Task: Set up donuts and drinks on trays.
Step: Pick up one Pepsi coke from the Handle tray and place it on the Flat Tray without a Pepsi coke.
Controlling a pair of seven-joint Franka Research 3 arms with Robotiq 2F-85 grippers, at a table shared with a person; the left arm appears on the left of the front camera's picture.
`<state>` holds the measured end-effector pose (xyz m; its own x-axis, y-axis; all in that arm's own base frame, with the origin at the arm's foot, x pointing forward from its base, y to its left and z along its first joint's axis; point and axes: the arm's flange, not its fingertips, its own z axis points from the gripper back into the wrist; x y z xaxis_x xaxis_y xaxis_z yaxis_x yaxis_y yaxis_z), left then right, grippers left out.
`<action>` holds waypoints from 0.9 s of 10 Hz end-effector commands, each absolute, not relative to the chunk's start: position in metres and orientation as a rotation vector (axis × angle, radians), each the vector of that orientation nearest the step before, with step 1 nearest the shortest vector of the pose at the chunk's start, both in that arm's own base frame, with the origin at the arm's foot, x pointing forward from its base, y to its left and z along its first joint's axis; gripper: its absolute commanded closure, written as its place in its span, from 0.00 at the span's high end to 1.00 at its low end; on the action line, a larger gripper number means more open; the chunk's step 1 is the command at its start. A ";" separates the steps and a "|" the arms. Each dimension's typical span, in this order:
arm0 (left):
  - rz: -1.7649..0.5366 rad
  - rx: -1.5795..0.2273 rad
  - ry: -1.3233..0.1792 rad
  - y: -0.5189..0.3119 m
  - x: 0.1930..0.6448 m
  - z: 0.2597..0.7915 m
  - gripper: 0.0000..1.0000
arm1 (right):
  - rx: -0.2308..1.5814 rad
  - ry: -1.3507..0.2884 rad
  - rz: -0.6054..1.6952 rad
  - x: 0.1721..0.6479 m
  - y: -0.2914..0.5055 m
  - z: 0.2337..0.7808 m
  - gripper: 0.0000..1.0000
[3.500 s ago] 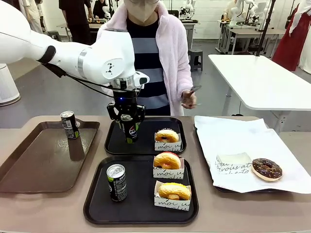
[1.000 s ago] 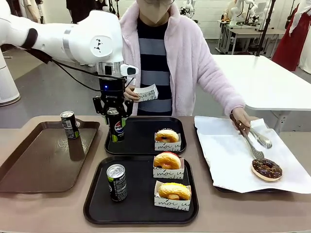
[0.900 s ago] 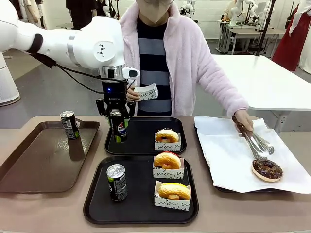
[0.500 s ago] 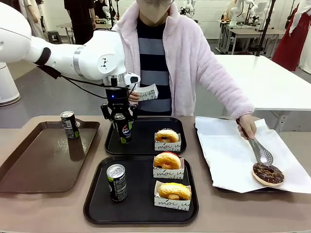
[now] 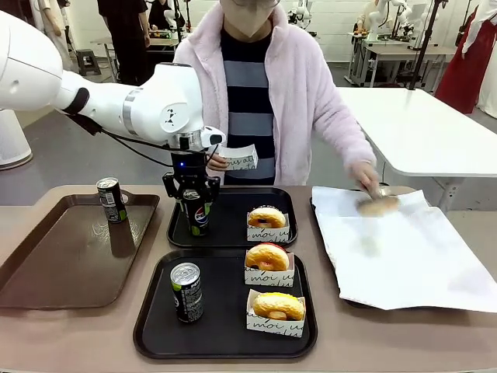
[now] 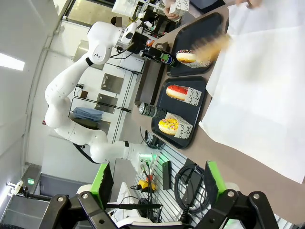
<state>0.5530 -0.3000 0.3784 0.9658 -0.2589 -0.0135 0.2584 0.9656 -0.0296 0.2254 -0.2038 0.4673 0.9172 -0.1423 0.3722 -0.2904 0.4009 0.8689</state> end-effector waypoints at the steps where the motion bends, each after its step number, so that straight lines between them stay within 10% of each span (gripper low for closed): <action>1: -0.288 -0.004 -0.028 -0.299 0.550 0.380 0.78 | 1.189 -0.449 0.109 0.228 -0.205 0.469 1.00; 2: -0.296 -0.003 -0.027 -0.301 0.550 0.381 1.00 | 1.189 -0.449 0.109 0.228 -0.205 0.469 1.00; 9: -0.309 -0.018 -0.027 -0.287 0.513 0.443 1.00 | 1.189 -0.449 0.109 0.228 -0.205 0.469 1.00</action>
<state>0.5321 -0.3003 0.4333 0.9571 -0.2873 0.0363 0.2876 0.9577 -0.0021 0.2254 -0.2038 0.4672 0.9173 -0.1422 0.3721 -0.2903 0.4008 0.8689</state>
